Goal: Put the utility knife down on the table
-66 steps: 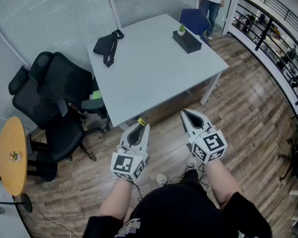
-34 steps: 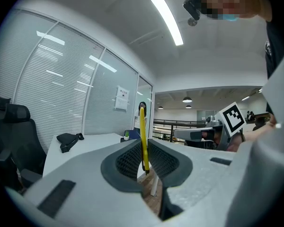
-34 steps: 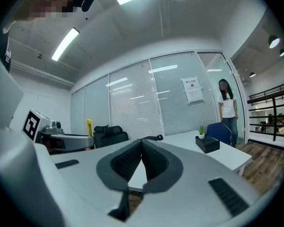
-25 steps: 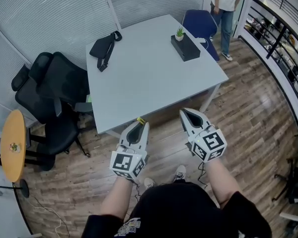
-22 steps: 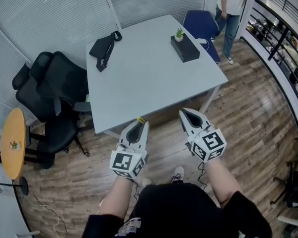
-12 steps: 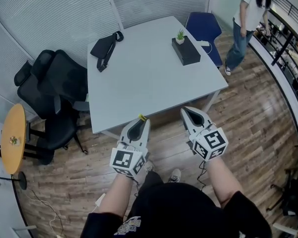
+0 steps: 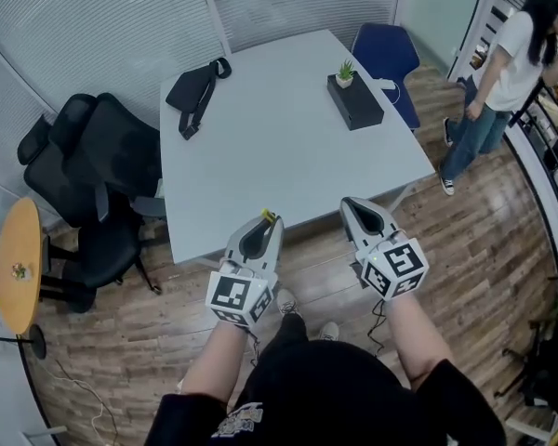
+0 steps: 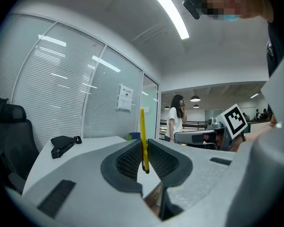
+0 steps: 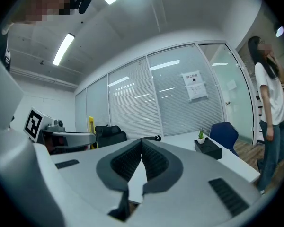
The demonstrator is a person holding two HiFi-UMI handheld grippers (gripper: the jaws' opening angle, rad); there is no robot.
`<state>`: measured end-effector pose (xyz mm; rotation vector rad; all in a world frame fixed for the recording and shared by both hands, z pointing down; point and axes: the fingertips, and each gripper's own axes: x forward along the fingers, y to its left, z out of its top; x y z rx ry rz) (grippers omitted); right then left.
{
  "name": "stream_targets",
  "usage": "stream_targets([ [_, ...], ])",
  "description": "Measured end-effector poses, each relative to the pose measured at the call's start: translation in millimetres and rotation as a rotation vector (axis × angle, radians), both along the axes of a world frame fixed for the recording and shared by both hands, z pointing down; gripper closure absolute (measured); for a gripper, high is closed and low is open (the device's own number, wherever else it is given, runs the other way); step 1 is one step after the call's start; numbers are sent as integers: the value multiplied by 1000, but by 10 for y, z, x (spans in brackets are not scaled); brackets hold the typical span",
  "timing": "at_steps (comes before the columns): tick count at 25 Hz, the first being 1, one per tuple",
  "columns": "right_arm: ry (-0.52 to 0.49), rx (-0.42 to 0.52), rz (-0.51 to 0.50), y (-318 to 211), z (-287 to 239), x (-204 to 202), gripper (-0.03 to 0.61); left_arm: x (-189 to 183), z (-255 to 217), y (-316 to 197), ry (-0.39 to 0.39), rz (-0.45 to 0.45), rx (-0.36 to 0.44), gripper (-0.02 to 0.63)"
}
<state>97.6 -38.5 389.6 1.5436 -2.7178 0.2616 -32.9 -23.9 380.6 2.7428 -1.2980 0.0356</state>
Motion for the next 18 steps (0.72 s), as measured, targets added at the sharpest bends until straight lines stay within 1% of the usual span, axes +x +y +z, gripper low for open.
stream_targets([
  [9, 6, -18, 50, -654, 87, -257, 574, -288, 170, -703, 18, 38, -32, 572],
  [18, 31, -12, 83, -1097, 79, -508, 572, -503, 247, -1213, 29, 81, -38, 572],
])
